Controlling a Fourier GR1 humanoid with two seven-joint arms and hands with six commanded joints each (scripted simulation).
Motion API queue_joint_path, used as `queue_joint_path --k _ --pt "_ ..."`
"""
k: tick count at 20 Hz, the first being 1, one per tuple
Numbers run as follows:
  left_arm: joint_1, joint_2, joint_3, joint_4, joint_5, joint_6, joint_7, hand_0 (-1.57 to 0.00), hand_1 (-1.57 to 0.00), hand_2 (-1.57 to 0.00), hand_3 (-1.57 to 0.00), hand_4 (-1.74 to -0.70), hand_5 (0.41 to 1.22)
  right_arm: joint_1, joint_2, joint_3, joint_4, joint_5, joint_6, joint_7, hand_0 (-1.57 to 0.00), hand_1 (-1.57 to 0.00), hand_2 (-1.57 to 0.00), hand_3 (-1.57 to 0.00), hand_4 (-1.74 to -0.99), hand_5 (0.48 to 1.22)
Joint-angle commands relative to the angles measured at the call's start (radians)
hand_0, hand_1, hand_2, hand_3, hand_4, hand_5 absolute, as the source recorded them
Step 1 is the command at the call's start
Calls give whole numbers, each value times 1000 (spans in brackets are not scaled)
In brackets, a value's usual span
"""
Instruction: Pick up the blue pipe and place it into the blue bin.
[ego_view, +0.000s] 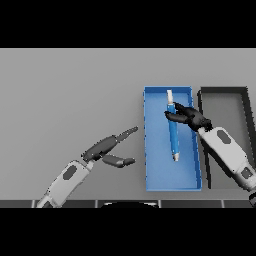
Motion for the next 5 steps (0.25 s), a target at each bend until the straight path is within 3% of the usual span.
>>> queue_joint_path --k 1,5 --pt "-13 -7 1 0 2 2 17 1 1 1 1 -826 471 -9 -1 5 4 14 1 0 -20 -15 -14 -8 -1186 774" --pt "-4 -14 -14 -36 2 12 43 1 1 1 1 -826 474 0 -9 13 -19 16 4 7 -20 -15 -14 -8 -1186 769"
